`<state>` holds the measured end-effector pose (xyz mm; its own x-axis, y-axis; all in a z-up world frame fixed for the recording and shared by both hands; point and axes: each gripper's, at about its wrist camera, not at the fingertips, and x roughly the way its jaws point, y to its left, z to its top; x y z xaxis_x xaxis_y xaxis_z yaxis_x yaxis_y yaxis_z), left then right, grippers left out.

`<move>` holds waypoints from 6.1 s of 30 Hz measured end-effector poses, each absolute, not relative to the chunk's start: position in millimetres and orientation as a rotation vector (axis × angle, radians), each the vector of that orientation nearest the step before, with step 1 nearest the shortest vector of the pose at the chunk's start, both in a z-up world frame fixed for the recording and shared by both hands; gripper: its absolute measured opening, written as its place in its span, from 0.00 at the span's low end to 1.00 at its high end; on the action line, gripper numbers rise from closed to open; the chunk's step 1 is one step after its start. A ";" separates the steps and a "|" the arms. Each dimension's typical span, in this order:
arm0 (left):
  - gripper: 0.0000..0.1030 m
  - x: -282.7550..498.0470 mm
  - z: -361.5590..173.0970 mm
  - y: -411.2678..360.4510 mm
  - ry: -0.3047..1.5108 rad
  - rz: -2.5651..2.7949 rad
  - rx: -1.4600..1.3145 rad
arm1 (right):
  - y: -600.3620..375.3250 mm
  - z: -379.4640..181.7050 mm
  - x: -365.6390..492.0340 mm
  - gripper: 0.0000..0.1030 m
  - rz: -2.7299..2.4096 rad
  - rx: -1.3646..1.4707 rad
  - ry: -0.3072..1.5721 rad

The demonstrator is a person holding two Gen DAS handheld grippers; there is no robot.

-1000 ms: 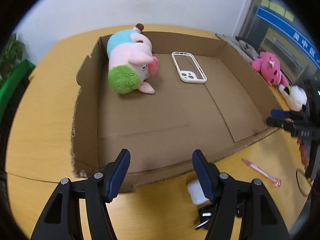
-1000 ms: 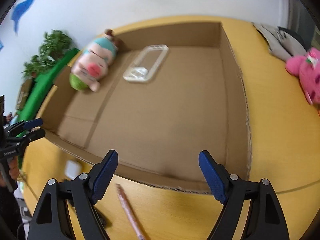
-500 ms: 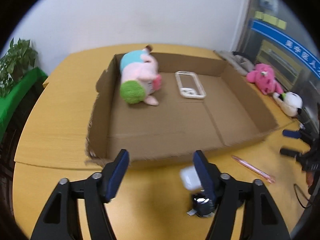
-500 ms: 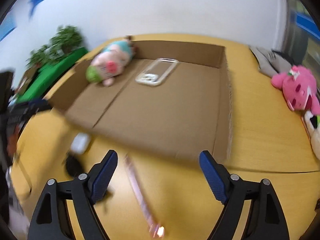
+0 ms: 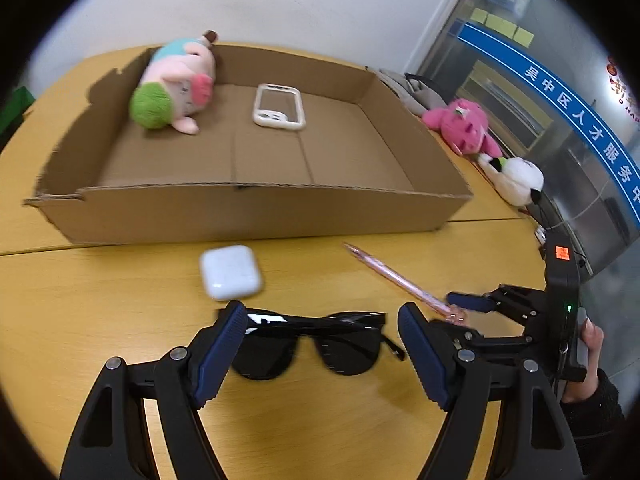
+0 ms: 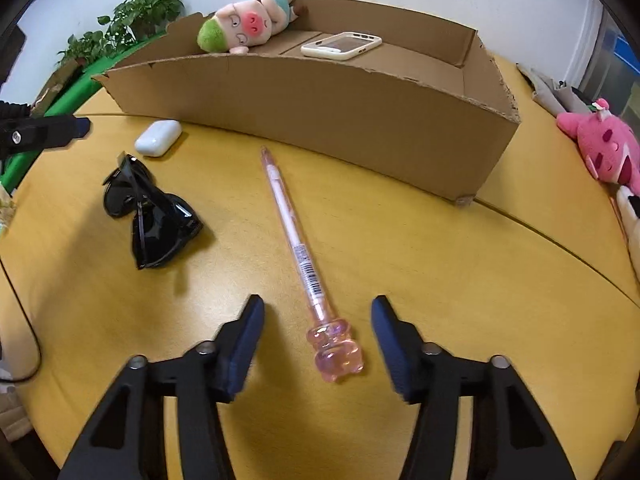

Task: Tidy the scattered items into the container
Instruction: 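Move the right gripper to the pink pen and close on its bead end, then close the left gripper on the pen shaft while the right gripper holds the bead end, then lift the pink pen with both grippers and carry it over the box, then lower the pen into the box and open both grippers, then move both grippers toward the black sunglasses on the table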

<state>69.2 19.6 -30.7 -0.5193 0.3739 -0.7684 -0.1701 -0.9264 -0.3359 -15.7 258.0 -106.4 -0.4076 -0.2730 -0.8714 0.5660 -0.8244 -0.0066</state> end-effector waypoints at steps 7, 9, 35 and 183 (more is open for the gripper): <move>0.75 37.5 -50.3 73.0 -0.286 2.361 -1.506 | 266.9 -101.5 0.9 0.22 -2.319 1.358 0.349; 0.75 28.2 -52.4 93.4 -0.249 2.311 -1.529 | 272.8 -103.1 7.4 0.22 -2.336 1.369 0.266; 0.12 -21.1 -95.8 186.1 -0.286 2.092 -1.751 | 313.4 -108.6 27.5 0.22 -2.318 1.380 -0.244; 0.76 75.0 -70.3 -16.0 -0.502 2.491 -1.382 | 200.1 -67.9 -18.5 0.99 -2.228 1.263 0.213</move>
<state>75.0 -16.0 -70.3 -0.5198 0.3757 -0.7672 -0.0490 -0.9097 -0.4123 -18.5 200.1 -67.9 -0.3964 -0.3944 -0.8291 0.5440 -0.8283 0.1339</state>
